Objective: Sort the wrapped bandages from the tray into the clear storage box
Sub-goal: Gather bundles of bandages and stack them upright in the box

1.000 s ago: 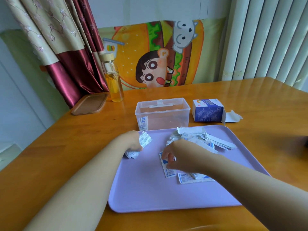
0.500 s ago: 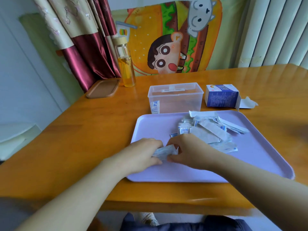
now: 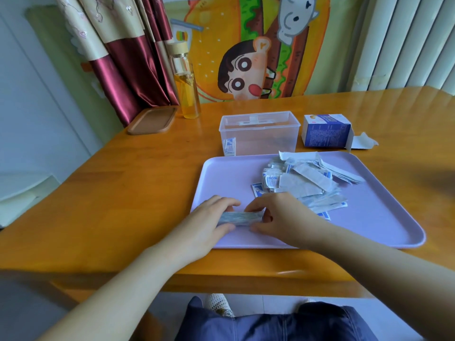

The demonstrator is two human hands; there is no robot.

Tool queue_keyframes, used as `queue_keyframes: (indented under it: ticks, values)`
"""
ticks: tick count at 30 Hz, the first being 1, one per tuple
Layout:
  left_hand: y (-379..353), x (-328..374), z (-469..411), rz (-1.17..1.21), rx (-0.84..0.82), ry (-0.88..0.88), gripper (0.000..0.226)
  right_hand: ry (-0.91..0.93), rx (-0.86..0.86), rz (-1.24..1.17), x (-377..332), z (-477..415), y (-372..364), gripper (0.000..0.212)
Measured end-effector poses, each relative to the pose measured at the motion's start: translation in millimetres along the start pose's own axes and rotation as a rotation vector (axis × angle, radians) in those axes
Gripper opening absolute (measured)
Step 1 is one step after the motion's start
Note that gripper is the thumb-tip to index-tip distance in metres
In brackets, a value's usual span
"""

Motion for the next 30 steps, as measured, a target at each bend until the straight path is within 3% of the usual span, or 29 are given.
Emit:
queue_keyframes:
  ticks: [5, 11, 16, 18, 23, 26, 30]
  values:
    - [-6.8, 1.4, -0.6, 0.012, 0.011, -0.006, 0.044, 0.008, 0.007, -0.006, -3.5, 0.3, -1.6, 0.037]
    - [-9.6, 3.1, -1.8, -0.024, -0.003, -0.005, 0.042, -0.013, 0.005, -0.011, -2.0, -0.5, -0.8, 0.026]
    - [-11.7, -0.6, -9.4, -0.229, -0.068, 0.015, 0.026, 0.014, 0.046, 0.021, -4.9, -8.9, 7.6, 0.016]
    - [0.4, 2.5, -16.4, -0.182, -0.034, 0.027, 0.014, 0.012, 0.097, 0.0, -6.8, -16.8, 22.6, 0.012]
    - [49.3, 24.7, -45.5, 0.104, 0.195, 0.016, 0.01, -0.065, 0.242, -0.416, -3.6, -48.3, 71.9, 0.003]
    - [72.4, 40.1, -67.4, 0.131, 0.262, -0.027, 0.017, -0.082, 0.198, -0.58, -3.9, -70.4, 79.3, 0.012]
    - [91.7, 49.1, -98.5, 0.141, 0.298, -0.054, 0.027, -0.151, 0.282, -0.772, 3.6, -101.8, 91.2, 0.008]
Point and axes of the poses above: each hand's wrist, its own z-axis away from the middle knuckle, its own y-axis out of the back of the hand, x = y × z, the point moved 6 cm from there along -z, towards the middle knuckle, and after that the axes turned 11 degrees about z, right-handed, at the moved point
